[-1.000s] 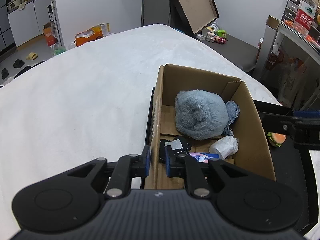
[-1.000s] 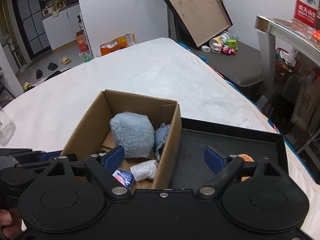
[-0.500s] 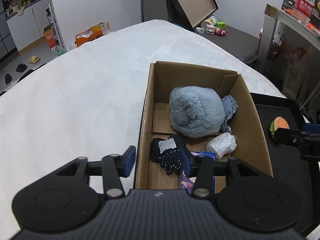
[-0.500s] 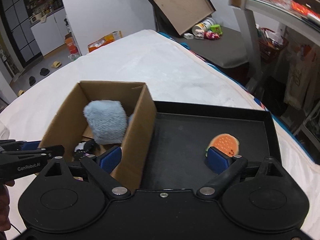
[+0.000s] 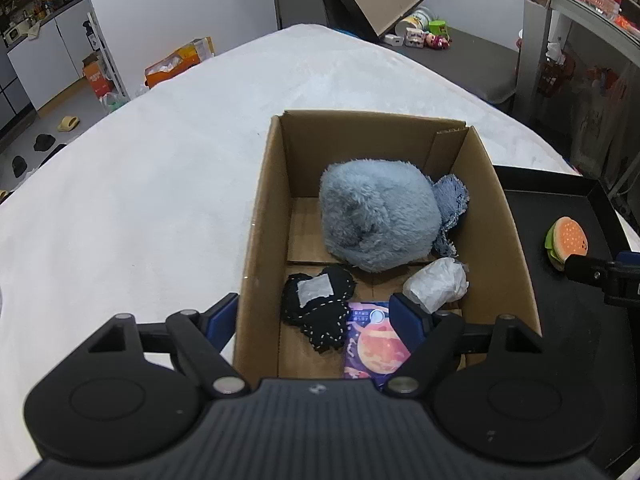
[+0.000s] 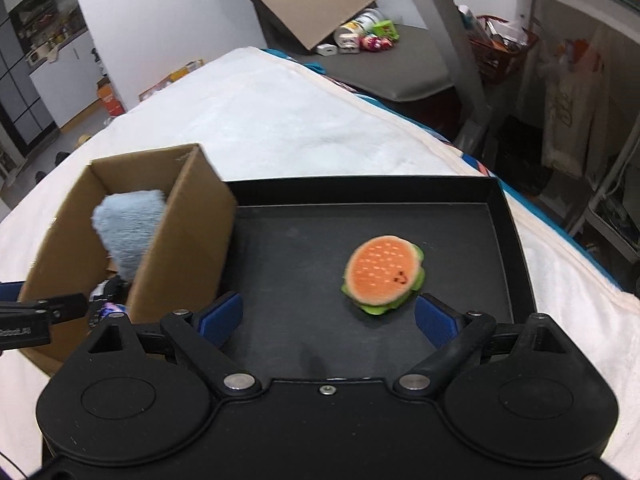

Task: Organize soft objects
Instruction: 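Open the right gripper to drop the cloth beside the grey plush, then grasp the hamburger plush with the right gripper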

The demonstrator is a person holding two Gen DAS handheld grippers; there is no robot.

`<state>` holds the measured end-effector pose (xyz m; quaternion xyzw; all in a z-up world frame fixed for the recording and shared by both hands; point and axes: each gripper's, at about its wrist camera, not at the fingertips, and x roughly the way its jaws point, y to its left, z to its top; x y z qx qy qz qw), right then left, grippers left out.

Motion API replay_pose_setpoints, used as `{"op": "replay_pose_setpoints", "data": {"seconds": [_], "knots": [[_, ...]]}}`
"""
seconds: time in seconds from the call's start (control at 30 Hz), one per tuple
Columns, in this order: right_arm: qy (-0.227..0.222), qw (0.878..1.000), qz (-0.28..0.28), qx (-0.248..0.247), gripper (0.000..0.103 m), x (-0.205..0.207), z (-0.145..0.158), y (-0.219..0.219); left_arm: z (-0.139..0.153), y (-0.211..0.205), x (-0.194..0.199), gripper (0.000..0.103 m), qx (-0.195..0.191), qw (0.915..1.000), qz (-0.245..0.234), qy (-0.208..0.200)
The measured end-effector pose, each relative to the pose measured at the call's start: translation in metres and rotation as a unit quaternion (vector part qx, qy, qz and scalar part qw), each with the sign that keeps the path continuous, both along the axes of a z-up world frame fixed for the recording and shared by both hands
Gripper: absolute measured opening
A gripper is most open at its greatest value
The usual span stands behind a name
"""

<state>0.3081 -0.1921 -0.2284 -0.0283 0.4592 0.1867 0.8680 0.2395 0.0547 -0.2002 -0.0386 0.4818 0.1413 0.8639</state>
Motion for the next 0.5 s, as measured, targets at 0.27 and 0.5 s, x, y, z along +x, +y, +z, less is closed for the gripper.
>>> {"op": "replay_pose_setpoints", "data": {"seconds": [0.27,0.5], "knots": [[0.010,1.000,-0.013,-0.003,0.093,0.014,-0.017,-0.011,-0.007,-0.005,0.013,0.081,0.023,0.9995,0.011,0.018],[0.007,1.000,0.001,-0.009,0.097,0.024,-0.026,-0.013,-0.013,-0.014,0.024,0.090,0.051,0.9980,0.016,0.032]]}}
